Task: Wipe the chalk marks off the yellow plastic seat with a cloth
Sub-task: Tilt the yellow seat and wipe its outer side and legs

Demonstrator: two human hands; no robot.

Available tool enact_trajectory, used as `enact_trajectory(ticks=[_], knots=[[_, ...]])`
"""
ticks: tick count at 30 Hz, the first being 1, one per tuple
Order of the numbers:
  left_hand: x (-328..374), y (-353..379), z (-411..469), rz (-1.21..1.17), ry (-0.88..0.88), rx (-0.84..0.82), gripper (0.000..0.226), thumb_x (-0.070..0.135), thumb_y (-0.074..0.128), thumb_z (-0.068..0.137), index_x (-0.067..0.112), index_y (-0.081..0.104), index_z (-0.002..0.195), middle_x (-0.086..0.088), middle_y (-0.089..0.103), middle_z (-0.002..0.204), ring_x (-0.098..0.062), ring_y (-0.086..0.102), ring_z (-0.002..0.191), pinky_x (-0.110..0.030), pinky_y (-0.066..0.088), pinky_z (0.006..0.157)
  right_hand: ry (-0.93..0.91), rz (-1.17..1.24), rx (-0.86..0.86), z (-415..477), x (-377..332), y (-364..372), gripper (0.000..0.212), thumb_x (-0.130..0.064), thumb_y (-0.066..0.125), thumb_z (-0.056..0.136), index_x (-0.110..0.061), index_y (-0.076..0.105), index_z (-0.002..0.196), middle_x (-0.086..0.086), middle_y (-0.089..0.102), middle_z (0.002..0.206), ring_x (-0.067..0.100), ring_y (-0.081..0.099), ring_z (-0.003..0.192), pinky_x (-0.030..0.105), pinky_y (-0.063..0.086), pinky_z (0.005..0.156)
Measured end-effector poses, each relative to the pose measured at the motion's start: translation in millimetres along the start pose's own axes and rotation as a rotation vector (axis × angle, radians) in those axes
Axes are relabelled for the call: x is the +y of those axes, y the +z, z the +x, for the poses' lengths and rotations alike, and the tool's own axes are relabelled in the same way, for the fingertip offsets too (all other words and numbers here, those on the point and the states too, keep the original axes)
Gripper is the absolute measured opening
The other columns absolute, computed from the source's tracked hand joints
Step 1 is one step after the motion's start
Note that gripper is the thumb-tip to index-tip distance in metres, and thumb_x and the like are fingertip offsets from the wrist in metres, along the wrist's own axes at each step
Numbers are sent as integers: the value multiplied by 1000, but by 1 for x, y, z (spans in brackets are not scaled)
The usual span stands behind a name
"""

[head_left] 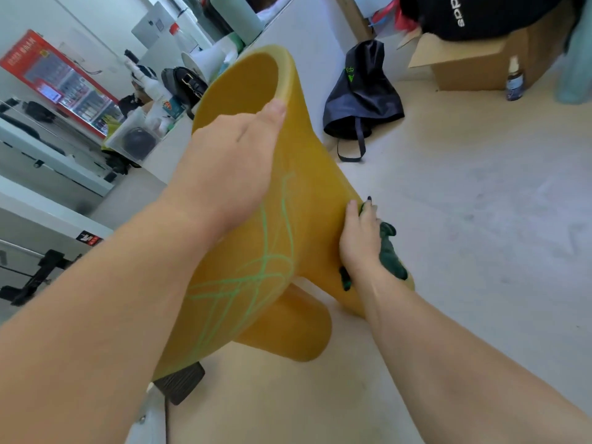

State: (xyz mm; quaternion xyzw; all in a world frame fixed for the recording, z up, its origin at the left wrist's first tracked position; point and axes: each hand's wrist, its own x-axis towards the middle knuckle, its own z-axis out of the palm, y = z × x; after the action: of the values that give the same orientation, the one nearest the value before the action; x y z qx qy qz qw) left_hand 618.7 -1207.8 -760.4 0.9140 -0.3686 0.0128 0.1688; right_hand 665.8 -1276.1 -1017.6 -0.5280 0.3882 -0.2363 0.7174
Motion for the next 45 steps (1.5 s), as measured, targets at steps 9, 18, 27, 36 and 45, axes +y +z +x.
enact_trajectory(ticks=[9,18,27,36,45], knots=[[-40,-26,-53,128,60,18,46,57,25,96,59,36,141,44,39,125,19,38,110,-12,29,91,-555,309,-153,-125,-54,13,62,-28,32,103,-24,19,163,-12,32,164,-1,26,150,24,18,125],[-88,-30,-99,198,49,49,48,57,33,91,71,26,136,48,54,104,21,51,95,-18,39,69,-752,130,-38,-17,-41,-5,36,-16,57,99,-21,71,131,-18,54,150,15,59,124,37,47,107],[-89,-27,-97,165,75,76,47,57,33,92,69,30,137,50,53,102,18,54,93,-19,40,69,-712,145,-142,-97,-29,34,59,-51,23,104,-47,-11,152,-44,-15,157,-6,-23,151,54,-4,128],[-89,-29,-95,114,53,42,46,61,30,90,73,26,134,56,44,113,29,47,97,-11,35,76,-711,314,-120,-38,-98,22,56,-38,28,108,-35,18,163,-15,22,168,18,11,159,61,3,126],[-94,-32,-95,-30,73,-3,42,49,38,98,61,39,138,41,49,132,17,45,122,-11,38,96,-846,146,-105,-170,-40,55,56,-41,28,109,-46,9,161,-17,-9,171,26,-18,158,59,-6,126]])
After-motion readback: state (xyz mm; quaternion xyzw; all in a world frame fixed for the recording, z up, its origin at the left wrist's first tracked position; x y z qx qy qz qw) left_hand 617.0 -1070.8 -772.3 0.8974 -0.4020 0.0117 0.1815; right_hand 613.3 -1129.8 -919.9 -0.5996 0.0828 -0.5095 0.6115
